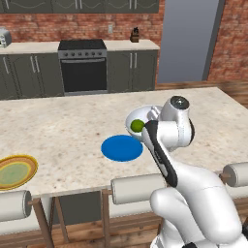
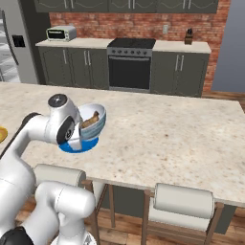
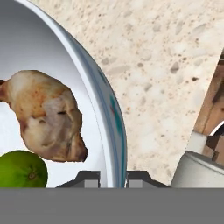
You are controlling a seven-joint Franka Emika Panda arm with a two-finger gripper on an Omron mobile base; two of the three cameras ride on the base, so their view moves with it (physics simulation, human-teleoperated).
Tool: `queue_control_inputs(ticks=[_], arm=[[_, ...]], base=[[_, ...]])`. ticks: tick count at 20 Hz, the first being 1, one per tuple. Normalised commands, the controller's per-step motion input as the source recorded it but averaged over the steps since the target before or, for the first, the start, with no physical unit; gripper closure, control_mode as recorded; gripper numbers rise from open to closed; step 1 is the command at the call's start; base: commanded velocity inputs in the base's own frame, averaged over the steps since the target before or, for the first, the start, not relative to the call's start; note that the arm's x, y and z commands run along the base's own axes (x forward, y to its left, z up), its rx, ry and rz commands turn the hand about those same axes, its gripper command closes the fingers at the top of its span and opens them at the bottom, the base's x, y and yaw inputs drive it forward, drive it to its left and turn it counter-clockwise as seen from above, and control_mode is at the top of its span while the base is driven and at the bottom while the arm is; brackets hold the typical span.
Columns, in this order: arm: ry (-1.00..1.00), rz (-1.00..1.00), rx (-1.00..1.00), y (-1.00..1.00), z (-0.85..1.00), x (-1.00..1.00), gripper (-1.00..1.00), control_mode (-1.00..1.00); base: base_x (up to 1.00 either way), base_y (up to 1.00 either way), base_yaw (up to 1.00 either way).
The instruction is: Pick the chicken drumstick and lime from their plates and place them in the bowl. Then put the bowl in the fridge.
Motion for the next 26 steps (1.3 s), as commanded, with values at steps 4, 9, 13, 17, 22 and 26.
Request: queue_control_inputs(ticks=[4, 9, 13, 17, 22, 26], arm=[[0.0, -0.35, 0.26, 0.16, 0.0, -0.2, 1.0, -1.0], [0.01, -0.16, 0.42, 0.01, 0.0, -0.18, 1.0, -1.0], [0.0, -0.03, 0.3, 0.03, 0.0, -0.05, 1.0, -1.0], [-0.01, 0.0, 0.01, 0.0, 0.0, 0.0, 1.0, -1.0], [0.0, 0.0, 0.0, 0.0, 0.0, 0.0, 1.0, -1.0], [0.0, 0.0, 0.0, 0.0, 0.0, 0.0, 1.0, -1.0]], base=[[0.0, 0.0, 0.0], [0.0, 0.0, 0.0], [0.0, 0.0, 0.0], [0.0, 0.0, 0.0], [0.0, 0.0, 0.0], [0.0, 0.0, 0.0]])
